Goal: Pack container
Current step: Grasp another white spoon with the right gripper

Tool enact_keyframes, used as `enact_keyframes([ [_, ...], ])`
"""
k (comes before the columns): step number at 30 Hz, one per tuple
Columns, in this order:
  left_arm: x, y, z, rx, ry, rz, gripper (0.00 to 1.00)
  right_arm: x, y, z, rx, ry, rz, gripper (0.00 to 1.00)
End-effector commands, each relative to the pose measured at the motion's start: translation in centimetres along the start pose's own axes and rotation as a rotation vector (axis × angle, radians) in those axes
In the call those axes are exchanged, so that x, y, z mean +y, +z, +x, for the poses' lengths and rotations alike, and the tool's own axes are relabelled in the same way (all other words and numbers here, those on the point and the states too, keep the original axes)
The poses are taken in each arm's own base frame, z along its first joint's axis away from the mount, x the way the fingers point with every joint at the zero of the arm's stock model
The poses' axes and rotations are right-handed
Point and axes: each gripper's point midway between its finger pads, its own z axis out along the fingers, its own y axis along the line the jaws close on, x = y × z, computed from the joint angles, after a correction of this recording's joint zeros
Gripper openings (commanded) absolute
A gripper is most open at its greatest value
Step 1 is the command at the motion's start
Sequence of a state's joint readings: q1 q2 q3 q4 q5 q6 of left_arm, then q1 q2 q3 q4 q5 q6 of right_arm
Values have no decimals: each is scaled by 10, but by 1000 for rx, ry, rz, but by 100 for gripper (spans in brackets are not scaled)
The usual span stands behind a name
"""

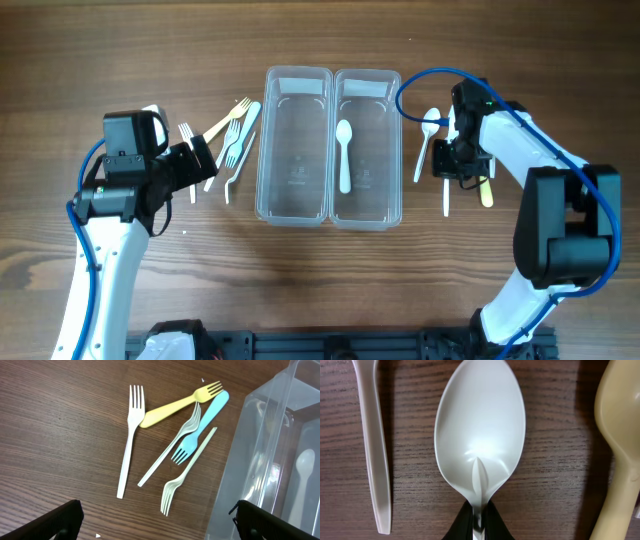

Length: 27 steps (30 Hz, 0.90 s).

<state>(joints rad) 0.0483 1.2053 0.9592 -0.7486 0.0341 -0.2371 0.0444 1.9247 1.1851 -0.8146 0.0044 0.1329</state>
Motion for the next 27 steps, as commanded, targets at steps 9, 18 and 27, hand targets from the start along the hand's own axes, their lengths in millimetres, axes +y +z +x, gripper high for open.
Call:
enact_keyframes([
  [9,0,-4,-8,-22,15,1,100,70,-188,-25,-461,-92,-228,4],
  [18,0,-4,-8,-22,16,1,100,147,-147,-16,-372,-111,-285,4],
  [27,0,-4,-8,-22,16,1,100,183,-97,-19,-304,-208,-268,34],
])
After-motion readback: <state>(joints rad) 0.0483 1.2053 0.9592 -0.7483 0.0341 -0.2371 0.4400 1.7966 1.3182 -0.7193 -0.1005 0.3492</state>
